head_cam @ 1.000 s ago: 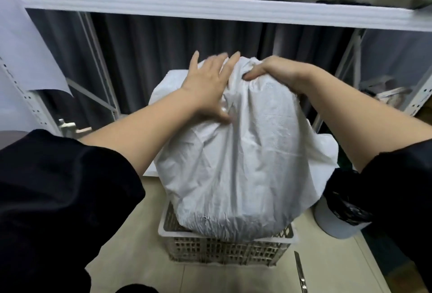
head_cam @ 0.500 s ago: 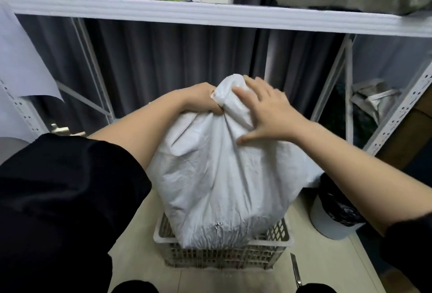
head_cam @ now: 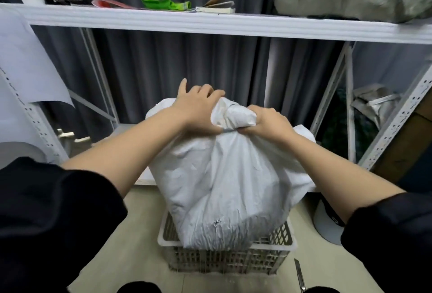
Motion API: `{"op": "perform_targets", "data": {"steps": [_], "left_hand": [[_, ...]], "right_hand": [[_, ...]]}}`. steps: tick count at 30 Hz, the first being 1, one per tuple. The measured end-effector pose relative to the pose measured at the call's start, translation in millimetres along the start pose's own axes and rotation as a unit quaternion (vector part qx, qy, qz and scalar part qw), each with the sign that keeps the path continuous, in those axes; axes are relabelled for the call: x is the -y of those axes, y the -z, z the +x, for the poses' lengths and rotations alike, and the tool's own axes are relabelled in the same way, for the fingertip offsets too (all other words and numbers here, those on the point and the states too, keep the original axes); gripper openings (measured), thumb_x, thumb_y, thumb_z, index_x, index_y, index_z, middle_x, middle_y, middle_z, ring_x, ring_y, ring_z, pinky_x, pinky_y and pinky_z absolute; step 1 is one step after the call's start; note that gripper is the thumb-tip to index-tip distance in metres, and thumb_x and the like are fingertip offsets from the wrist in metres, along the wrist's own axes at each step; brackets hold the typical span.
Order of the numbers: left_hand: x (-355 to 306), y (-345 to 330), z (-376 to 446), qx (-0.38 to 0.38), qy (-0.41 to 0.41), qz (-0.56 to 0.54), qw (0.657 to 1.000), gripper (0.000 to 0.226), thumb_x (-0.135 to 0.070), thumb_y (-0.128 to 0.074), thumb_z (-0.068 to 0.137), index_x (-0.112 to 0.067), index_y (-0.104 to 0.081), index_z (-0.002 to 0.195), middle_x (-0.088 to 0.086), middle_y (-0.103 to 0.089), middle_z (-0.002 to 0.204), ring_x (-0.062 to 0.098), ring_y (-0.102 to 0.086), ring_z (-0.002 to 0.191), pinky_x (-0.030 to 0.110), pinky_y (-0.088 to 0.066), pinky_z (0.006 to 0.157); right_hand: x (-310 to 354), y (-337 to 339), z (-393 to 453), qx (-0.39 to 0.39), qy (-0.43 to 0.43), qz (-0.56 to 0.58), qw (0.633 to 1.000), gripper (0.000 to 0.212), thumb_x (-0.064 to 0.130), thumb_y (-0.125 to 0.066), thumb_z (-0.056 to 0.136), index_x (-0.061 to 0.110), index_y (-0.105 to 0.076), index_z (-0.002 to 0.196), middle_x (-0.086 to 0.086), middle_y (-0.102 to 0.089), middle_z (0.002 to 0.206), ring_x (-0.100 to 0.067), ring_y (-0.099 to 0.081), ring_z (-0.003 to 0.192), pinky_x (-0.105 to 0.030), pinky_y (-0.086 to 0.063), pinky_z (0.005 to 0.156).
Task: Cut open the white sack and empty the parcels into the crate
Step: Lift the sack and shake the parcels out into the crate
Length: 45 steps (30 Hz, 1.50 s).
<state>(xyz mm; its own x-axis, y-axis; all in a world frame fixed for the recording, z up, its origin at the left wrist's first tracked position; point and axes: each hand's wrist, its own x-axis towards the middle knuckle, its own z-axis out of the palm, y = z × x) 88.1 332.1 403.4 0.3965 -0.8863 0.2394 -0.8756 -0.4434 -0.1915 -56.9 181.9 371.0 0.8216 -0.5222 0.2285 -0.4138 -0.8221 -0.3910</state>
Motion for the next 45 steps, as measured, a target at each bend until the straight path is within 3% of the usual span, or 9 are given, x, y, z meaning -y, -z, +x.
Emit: {"op": "perform_targets", "data": {"steps": [4,11,14,18,21,25,35,41,45], "left_hand": [[8.7,-1.5,-4.2,0.005,0.074,0.064,0.995,0.123,-0.065,-0.07,0.061,-0.027,0.005,0.15,0.015,-0.037,0.14,0.038,-0.045,0.123,0.055,-0.024,0.107],[12.0,40.5,30.9,-0.196,0.153,-0.003,0.969,0.035,-0.034,-0.053,0.088,-0.011,-0.052,0.116,0.014,-0.059,0.117,0.036,-0.057,0.106,0.043,-0.034,0.09],[8.3,27.2,26.8,-0.136,0.122,0.034,0.982,0.03,-0.035,-0.042,0.096,-0.016,-0.058,0.112,0.012,-0.06,0.116,0.034,-0.058,0.104,0.042,-0.029,0.095],[3.0,23.9,36.5,-0.277,0.146,0.033,0.949,0.02,-0.022,-0.046,0.093,-0.015,-0.062,0.102,0.011,-0.061,0.103,0.033,-0.056,0.093,0.039,-0.024,0.075],[4.7,28.1,43.0,-0.219,0.137,0.049,0.965,0.017,-0.016,-0.047,0.092,-0.018,-0.063,0.098,0.009,-0.062,0.101,0.031,-0.057,0.092,0.041,-0.03,0.081],[6.8,34.3,42.5,-0.313,0.181,0.083,0.929,0.013,-0.017,-0.06,0.072,-0.025,-0.067,0.08,0.001,-0.063,0.078,0.026,-0.059,0.068,0.033,-0.031,0.066],[-1.0,9.8,36.5,-0.16,0.117,-0.035,0.98,0.049,-0.036,-0.048,0.091,-0.025,-0.043,0.138,0.011,-0.039,0.142,0.031,-0.038,0.129,0.053,-0.012,0.113],[7.3,-5.5,11.5,-0.015,-0.013,0.001,1.0,0.114,-0.072,-0.061,0.065,-0.033,0.002,0.152,0.007,0.01,0.161,0.032,0.015,0.147,0.061,0.011,0.113],[10.0,-17.4,3.3,-0.013,-0.004,0.074,0.997,0.138,-0.077,-0.066,0.054,-0.029,0.022,0.148,0.012,0.017,0.159,0.037,0.018,0.145,0.064,0.009,0.113]], "right_hand": [[11.0,21.7,17.9,-0.067,-0.001,-0.005,0.998,0.037,0.053,-0.063,0.073,0.034,-0.057,0.105,0.006,-0.067,0.097,-0.024,-0.061,0.096,-0.035,-0.044,0.074],[28.9,55.0,32.2,-0.244,0.013,-0.064,0.968,0.038,0.046,-0.057,0.08,0.03,-0.055,0.115,-0.008,-0.068,0.099,-0.036,-0.06,0.094,-0.038,-0.042,0.07],[22.5,55.8,29.6,-0.175,0.04,-0.135,0.974,0.029,0.041,-0.057,0.083,0.026,-0.055,0.107,-0.008,-0.067,0.094,-0.036,-0.06,0.089,-0.037,-0.04,0.067],[18.8,61.7,32.2,-0.236,0.008,-0.092,0.967,0.033,0.042,-0.053,0.084,0.032,-0.054,0.116,-0.007,-0.067,0.102,-0.037,-0.06,0.094,-0.039,-0.045,0.074],[20.1,61.3,32.0,-0.189,0.014,-0.1,0.977,0.035,0.046,-0.054,0.083,0.029,-0.054,0.113,-0.008,-0.067,0.103,-0.037,-0.06,0.096,-0.04,-0.047,0.076],[23.1,65.9,37.1,-0.265,-0.001,-0.072,0.962,0.034,0.041,-0.054,0.082,0.029,-0.053,0.114,-0.008,-0.066,0.105,-0.037,-0.06,0.096,-0.038,-0.039,0.069],[12.2,41.7,41.1,-0.082,-0.07,-0.07,0.992,0.03,0.048,-0.058,0.079,0.022,-0.057,0.095,0.0,-0.058,0.09,-0.028,-0.056,0.085,-0.033,-0.039,0.069],[-0.6,60.1,42.4,0.049,-0.103,0.156,0.981,0.037,0.045,-0.076,0.067,0.017,-0.072,0.092,0.001,-0.072,0.085,-0.021,-0.069,0.084,-0.031,-0.053,0.072],[-7.9,66.2,32.8,0.227,-0.157,0.247,0.929,0.047,0.055,-0.073,0.069,0.026,-0.073,0.106,-0.005,-0.074,0.104,-0.024,-0.071,0.096,-0.038,-0.05,0.094]]}}
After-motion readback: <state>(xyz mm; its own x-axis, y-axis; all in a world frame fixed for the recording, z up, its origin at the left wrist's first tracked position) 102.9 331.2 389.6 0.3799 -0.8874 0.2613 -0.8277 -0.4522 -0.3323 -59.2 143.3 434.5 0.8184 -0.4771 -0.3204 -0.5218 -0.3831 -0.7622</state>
